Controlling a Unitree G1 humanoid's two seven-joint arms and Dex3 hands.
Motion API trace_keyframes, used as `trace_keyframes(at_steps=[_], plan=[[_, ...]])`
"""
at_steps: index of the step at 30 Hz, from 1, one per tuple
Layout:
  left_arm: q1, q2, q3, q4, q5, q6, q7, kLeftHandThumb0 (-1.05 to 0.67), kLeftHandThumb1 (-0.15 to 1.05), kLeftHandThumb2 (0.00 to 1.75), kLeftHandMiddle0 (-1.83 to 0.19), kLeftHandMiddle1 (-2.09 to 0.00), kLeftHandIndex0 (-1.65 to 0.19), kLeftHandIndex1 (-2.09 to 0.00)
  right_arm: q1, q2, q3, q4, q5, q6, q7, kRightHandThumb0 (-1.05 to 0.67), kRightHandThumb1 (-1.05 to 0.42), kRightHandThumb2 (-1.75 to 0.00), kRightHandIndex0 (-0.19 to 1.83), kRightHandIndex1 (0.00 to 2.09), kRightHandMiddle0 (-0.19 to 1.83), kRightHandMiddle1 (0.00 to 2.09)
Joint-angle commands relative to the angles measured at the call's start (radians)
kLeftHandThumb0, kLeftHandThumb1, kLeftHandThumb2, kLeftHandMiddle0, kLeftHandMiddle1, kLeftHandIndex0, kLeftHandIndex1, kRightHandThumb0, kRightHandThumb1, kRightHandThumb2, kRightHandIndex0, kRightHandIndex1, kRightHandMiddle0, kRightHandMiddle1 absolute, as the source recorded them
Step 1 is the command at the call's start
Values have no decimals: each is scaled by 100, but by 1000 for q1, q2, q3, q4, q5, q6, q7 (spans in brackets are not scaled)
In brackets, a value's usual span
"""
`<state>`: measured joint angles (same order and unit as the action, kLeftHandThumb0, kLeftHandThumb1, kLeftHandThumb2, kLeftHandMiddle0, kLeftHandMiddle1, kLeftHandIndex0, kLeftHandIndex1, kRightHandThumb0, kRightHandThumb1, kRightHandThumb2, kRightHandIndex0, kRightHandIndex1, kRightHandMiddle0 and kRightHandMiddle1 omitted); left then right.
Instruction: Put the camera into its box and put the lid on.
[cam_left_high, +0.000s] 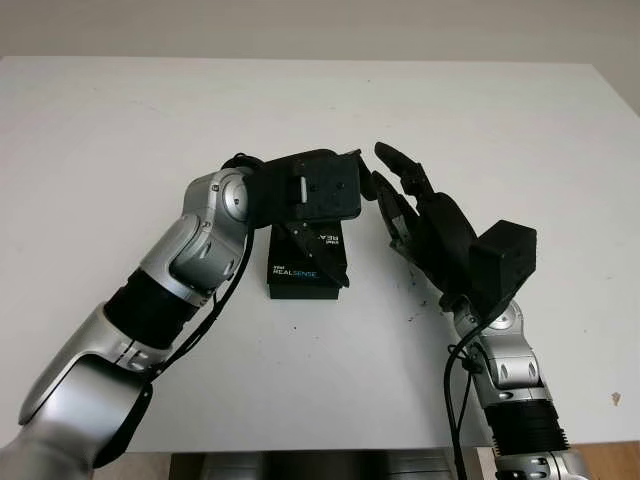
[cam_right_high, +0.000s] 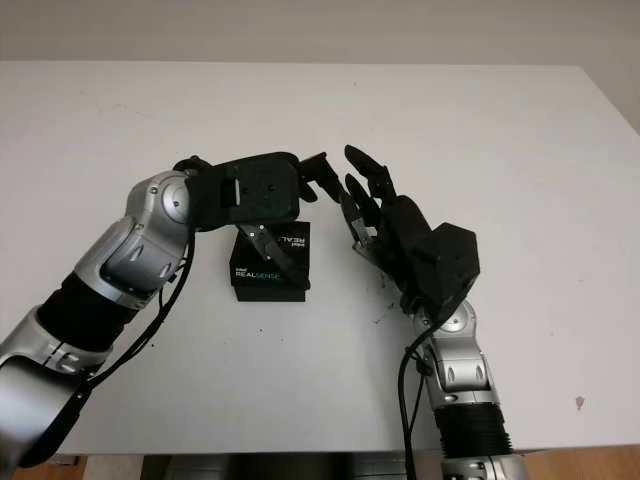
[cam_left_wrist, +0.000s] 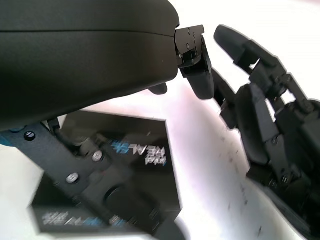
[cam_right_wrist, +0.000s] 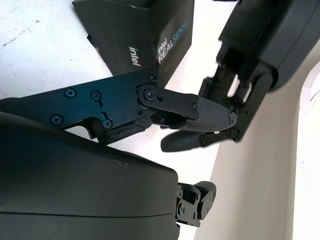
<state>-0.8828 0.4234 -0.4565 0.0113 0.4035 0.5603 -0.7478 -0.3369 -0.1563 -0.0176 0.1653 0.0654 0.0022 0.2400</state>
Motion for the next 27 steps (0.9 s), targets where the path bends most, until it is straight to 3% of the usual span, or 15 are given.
trace_keyframes(at_steps=[1, 6, 12, 22, 27], plan=[[7, 28, 19, -64, -7, 34, -41, -57, 105, 41, 19, -70, 19, -78, 6, -2, -3, -24, 2, 4, -4, -65, -105, -57, 9, 7, -18, 54], [21, 83, 47, -202, -55, 164, -145, -60, 105, 45, 12, -22, 19, -40, 6, -4, -6, -20, 4, -2, -3, -65, -105, -57, 9, 6, -18, 53], [80, 158, 113, -334, -154, 235, -197, -60, 105, 47, 15, -6, 19, -4, 2, -5, -7, -18, 6, 0, -2, -65, -105, -56, 9, 6, -17, 53], [146, 249, 133, -390, -236, 215, -198, -63, 105, 55, 19, 0, 19, 0, 5, -16, -6, -27, -7, 5, 0, -66, -105, -56, 9, 6, -17, 53], [159, 240, 232, -297, -259, 42, -84, -67, 105, 46, 18, -2, 19, 0, 6, -11, -9, -26, 3, 9, 3, -65, -105, -56, 9, 6, -17, 52]])
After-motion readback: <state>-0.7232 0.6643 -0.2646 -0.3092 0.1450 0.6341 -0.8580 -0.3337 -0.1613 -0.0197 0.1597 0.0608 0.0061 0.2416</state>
